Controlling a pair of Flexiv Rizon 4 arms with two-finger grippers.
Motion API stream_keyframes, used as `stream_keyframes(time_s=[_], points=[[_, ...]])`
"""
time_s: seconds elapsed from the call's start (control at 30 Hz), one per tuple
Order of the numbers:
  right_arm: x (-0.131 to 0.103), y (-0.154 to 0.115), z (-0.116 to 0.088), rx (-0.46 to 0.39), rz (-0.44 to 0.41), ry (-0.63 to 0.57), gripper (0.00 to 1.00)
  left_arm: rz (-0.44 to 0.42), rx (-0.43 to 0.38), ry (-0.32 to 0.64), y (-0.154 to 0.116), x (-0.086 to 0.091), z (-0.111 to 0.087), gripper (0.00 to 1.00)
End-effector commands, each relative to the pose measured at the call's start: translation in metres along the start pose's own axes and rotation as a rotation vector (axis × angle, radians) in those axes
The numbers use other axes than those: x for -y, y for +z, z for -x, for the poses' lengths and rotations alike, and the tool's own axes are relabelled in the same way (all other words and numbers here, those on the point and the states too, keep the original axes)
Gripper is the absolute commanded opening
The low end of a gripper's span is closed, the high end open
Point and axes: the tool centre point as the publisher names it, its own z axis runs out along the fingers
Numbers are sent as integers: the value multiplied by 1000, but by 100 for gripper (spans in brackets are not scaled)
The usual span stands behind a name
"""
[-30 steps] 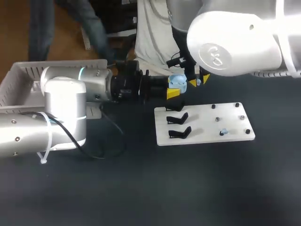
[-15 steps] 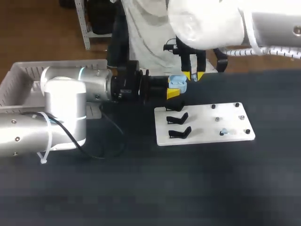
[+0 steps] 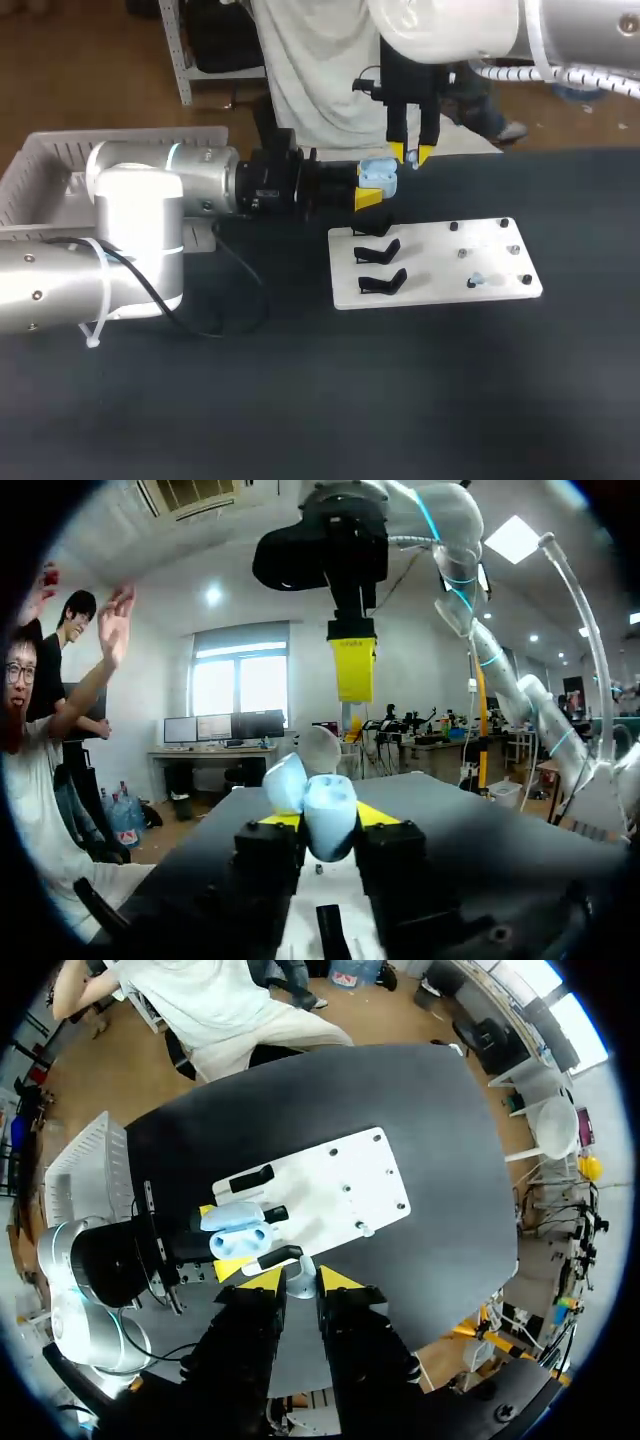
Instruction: Pick up each earbud case from the left stands, insert the matching earbuds, close the lid, and place the case in the box.
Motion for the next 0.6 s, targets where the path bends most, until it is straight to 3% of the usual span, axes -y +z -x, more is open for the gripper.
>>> stream_keyframes(time_s=[0.03,0.3,0.6], points=[[-2,0,0,45,-12,33,0,4,2,3,0,1,0,0],[-19,1,-5,-12,-3,227,0,4,2,3,0,1,0,0],[-33,2,-2,-18,-21,320,0,4,2,3,0,1,0,0]])
